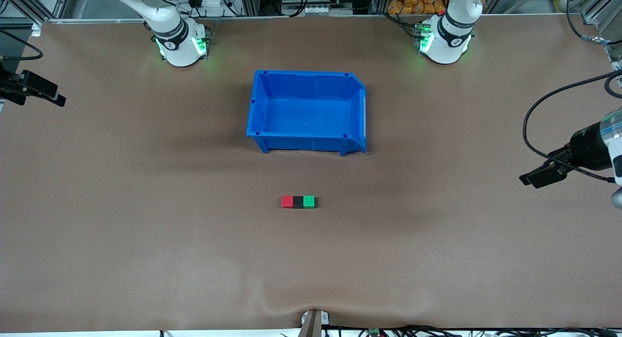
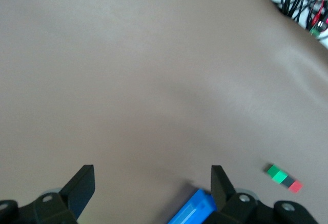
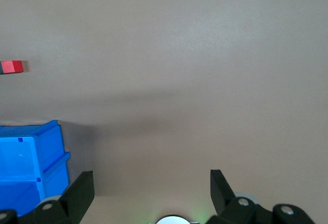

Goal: Attach green and red cubes to black cube

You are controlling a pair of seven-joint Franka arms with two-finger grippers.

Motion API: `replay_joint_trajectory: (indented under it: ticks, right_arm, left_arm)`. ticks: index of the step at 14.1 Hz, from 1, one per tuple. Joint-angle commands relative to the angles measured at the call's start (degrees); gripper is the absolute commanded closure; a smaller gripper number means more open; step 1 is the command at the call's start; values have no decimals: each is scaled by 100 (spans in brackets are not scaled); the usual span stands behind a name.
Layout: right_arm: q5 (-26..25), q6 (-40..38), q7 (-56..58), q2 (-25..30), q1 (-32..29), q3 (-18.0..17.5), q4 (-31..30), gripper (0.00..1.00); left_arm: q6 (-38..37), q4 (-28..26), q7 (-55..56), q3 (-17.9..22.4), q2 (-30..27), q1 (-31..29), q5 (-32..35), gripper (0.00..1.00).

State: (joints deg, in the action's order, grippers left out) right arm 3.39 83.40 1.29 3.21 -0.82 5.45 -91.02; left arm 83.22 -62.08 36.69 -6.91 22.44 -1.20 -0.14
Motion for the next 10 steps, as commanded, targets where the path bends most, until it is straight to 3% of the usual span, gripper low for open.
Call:
replay_joint_trajectory:
  ticks: [1,6,10]
  right_arm:
    - [-14,-78,-94,-22,-23,-26,102,0]
    - [-14,-78,-94,-22,-41,-26,137,0]
    - [-5,-78,-102,-22,-59,-26,154,0]
  left_arm:
    - [-183,-173,-407,-30,-275,-55,120,0]
    - [-263,-602,-943,-3,-608,-90,120,0]
    - [-131,-1357,-1330,199,-1214,-38,111,0]
